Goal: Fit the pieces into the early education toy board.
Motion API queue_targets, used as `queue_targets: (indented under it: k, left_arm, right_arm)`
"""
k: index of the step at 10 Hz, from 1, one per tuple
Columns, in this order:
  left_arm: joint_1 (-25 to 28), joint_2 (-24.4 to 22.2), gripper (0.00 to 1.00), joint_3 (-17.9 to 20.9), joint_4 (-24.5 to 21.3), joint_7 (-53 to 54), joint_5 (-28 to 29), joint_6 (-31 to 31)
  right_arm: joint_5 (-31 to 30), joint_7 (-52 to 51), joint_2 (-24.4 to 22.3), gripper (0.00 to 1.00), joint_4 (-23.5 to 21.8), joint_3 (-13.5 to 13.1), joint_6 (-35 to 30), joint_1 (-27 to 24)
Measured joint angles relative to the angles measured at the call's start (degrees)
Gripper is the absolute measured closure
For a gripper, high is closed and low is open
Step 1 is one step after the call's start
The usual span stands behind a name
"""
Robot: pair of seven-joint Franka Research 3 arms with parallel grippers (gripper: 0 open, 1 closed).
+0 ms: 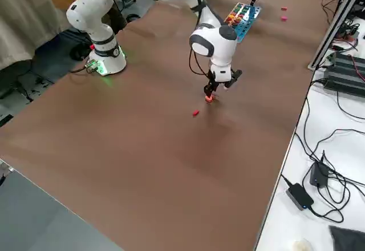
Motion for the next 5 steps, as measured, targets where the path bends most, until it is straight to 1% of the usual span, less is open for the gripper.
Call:
queue_targets:
  k: [2, 5]
  left_arm:
    - [-1.9, 0.1, 0.99, 0.2, 0.1, -1.3, 0.2, 0.4]
    - [-6.0, 0.2, 0.99, 0.3, 0.6, -5.9, 0.7, 0.7]
  right_arm:
    - [0.0, 0.1, 0.2, 0.49, -0.1, -0.1, 1.5, 0.0]
    - [0.1, 0.1, 1.1, 0.48, -0.3, -0.1, 1.8, 0.0]
